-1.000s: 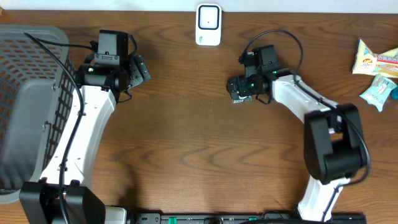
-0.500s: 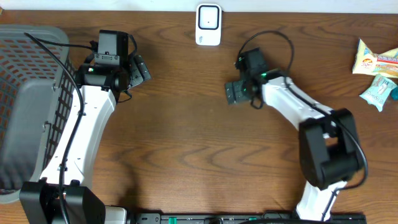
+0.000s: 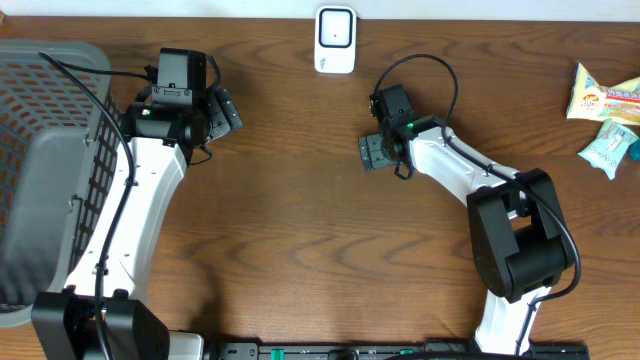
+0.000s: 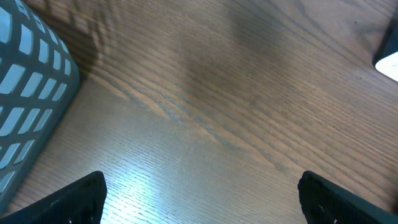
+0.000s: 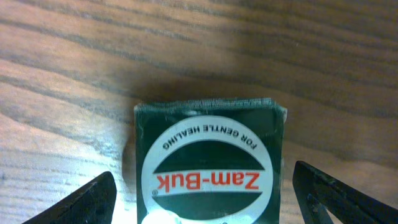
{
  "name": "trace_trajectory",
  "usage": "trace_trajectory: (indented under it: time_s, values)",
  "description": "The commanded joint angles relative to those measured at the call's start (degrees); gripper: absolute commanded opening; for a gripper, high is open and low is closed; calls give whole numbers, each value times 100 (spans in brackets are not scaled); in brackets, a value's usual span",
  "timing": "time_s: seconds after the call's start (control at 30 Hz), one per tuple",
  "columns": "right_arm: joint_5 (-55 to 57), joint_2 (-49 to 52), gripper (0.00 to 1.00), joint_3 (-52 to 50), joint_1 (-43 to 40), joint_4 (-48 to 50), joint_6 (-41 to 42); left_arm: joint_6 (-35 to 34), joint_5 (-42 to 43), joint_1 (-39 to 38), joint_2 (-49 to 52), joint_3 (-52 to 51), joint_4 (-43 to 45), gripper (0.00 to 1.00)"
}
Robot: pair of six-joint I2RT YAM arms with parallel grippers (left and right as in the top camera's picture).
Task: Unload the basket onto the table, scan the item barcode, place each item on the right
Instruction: 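Lift the tin with the right gripper and carry it toward the scanner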
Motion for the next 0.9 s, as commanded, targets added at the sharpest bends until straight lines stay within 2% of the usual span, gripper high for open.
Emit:
trace_trajectory:
  time_s: [0.0, 0.1, 0.43, 0.53, 0.6, 0.7, 0.77, 0.87]
  values:
    - [98, 28, 83, 2, 4, 63, 46, -11, -76, 24, -7, -26, -15, 98]
    - [101, 28, 78, -2, 15, 85, 44, -11, -76, 24, -7, -26, -15, 98]
    - [105, 407, 78, -59, 9, 225, 42, -11, -76, 24, -7, -26, -15, 98]
    - [105, 455, 74, -59, 9, 348, 42, -11, -76, 26, -7, -26, -15, 98]
    - [105, 452, 68, -57, 9, 501, 35, -11, -76, 24, -7, -26, -15, 98]
    - [103, 452, 50, -24, 9, 638, 22, -11, -76, 24, -7, -26, -15, 98]
    - [103, 450, 41, 9, 9, 621, 24, -11, -76, 24, -7, -26, -15, 98]
    - [103, 439, 37, 46, 9, 623, 24, -11, -76, 24, -7, -26, -15, 98]
